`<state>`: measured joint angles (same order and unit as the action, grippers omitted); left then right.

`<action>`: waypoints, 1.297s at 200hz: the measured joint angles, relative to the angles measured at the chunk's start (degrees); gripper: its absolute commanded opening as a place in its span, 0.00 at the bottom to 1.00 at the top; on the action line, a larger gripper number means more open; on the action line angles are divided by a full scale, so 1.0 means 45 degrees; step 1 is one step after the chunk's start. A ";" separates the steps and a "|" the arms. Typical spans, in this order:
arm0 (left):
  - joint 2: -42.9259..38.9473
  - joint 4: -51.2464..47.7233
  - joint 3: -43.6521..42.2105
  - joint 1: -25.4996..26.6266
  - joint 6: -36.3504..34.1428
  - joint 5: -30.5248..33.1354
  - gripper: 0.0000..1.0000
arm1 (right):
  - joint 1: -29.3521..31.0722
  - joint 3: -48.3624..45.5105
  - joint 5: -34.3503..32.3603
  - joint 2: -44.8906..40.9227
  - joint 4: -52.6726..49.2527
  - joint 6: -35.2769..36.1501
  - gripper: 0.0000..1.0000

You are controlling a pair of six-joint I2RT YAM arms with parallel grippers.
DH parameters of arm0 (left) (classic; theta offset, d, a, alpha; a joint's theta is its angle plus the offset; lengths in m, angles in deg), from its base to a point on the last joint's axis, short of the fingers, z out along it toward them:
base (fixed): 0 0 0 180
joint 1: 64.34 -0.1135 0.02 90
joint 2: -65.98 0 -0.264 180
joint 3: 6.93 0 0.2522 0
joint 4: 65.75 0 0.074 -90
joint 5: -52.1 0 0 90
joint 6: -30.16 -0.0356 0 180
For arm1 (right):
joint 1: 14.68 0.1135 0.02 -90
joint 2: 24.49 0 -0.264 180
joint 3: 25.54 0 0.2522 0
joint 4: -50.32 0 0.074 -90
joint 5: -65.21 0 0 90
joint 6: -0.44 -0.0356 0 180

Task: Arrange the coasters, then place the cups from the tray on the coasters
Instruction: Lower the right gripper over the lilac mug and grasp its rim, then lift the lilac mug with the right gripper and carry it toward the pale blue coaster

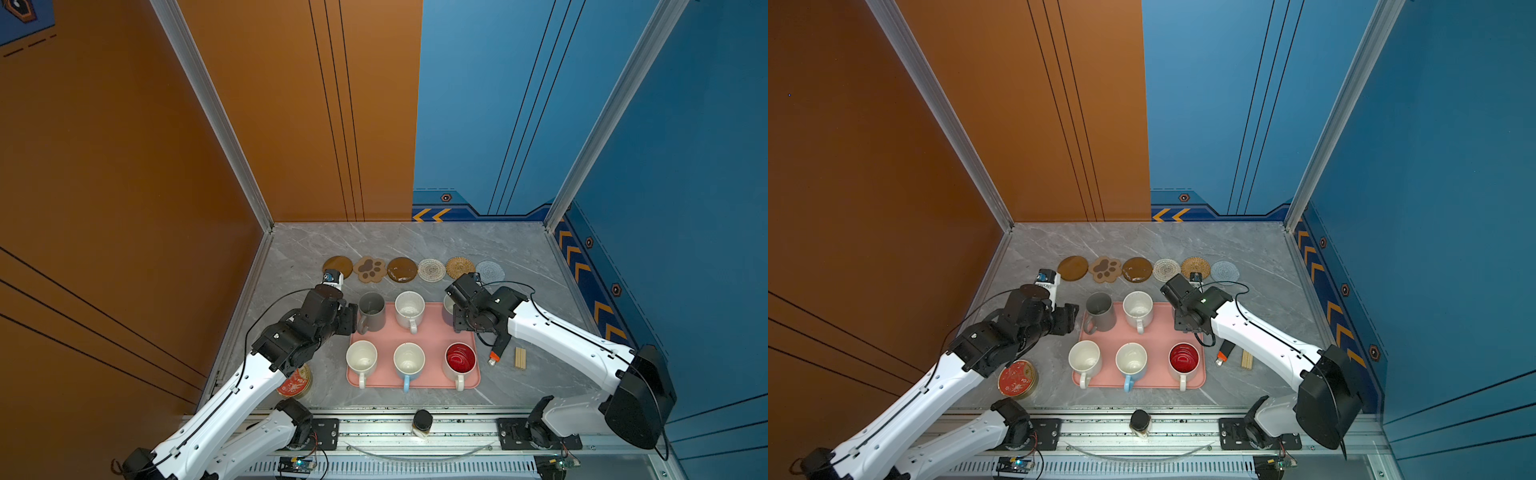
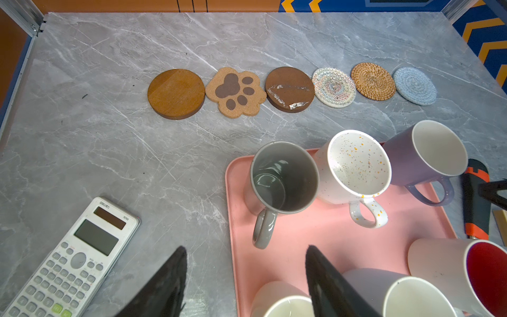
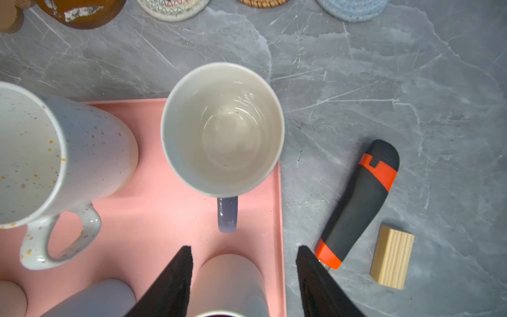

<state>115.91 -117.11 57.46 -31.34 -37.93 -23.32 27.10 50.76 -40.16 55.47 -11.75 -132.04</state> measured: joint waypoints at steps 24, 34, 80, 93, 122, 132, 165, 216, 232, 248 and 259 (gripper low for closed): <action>0.0000 0.0000 0.0000 0.0000 0.0000 0.0000 0.69 | -0.0034 -0.0146 0.0058 0.0384 0.0758 0.0000 0.56; 0.0005 0.0000 0.0000 -0.0015 0.0000 -0.0005 0.69 | -0.0063 -0.0257 0.0102 0.0568 0.1001 0.0010 0.55; 0.0005 0.0000 0.0000 -0.0083 -0.0005 -0.0005 0.70 | -0.0214 -0.0374 0.0253 0.1477 0.1554 0.0005 0.49; 0.0010 0.0000 0.0000 -0.0102 0.0000 -0.0005 0.69 | -0.0214 -0.0379 0.0272 0.1656 0.1627 0.0005 0.47; 0.0121 -0.0005 0.0000 -0.0107 0.0000 -0.0010 0.70 | -0.0262 -0.0379 0.0282 0.1948 0.1763 0.0005 0.43; 0.0175 0.0000 0.0000 -0.0107 -0.0005 -0.0005 0.70 | -0.0374 -0.0379 0.0330 0.2059 0.1836 0.0000 0.42; 0.0355 -0.0005 0.0000 -0.0170 -0.0005 -0.0019 0.69 | -0.0622 -0.0389 0.0442 0.2259 0.1870 0.0000 0.39; 0.0481 -0.0015 0.0005 -0.0180 -0.0005 -0.0049 0.69 | -0.0729 -0.0607 0.0763 0.2390 0.2030 -0.0005 0.33; 0.0481 -0.0039 0.0010 -0.0185 -0.0005 -0.0049 0.69 | -0.0729 -0.0680 0.0811 0.2390 0.2118 -0.0010 0.31; 0.0481 -0.0044 0.0010 -0.0189 -0.0005 -0.0053 0.69 | -0.0729 -0.0787 0.0821 0.2395 0.2229 -0.0039 0.31; 0.0481 -0.0053 0.0010 -0.0189 -0.0005 -0.0053 0.69 | -0.0738 -0.0884 0.0831 0.2395 0.2336 -0.0097 0.31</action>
<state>118.08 -117.35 57.50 -32.19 -37.95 -23.56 23.78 46.78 -36.42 66.25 -1.24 -132.48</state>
